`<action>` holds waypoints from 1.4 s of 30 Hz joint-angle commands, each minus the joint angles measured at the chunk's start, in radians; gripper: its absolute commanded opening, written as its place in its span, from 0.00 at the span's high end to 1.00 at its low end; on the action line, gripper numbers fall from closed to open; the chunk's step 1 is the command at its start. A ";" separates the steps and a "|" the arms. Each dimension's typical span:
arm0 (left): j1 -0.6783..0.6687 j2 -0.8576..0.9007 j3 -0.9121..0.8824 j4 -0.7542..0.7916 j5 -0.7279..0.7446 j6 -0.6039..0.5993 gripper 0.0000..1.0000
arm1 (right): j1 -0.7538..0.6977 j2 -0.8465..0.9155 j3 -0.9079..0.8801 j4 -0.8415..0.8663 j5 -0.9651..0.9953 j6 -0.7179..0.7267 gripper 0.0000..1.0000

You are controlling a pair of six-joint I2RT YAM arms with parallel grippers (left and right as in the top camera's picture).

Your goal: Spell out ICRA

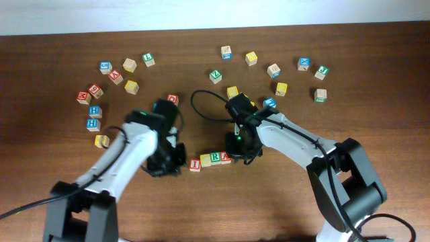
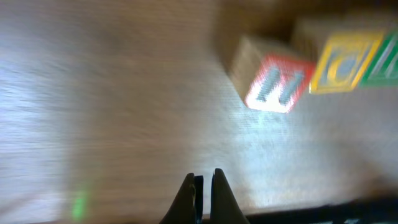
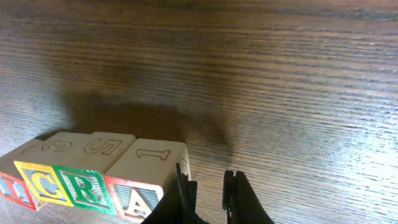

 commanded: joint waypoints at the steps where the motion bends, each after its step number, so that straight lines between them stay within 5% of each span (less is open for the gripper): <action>1: -0.087 0.004 -0.109 0.088 0.036 -0.106 1.00 | 0.010 0.005 -0.005 -0.002 0.011 0.002 0.89; 12: -0.100 0.006 -0.215 0.386 0.037 -0.179 1.00 | 0.010 0.005 -0.005 -0.002 0.011 0.002 0.89; 33: -0.100 0.006 -0.214 0.456 0.045 -0.190 1.00 | 0.010 0.005 -0.005 -0.002 0.012 0.001 0.89; 42: -0.099 -0.101 -0.211 0.375 0.081 -0.140 1.00 | 0.010 0.005 -0.005 -0.002 0.011 0.002 0.89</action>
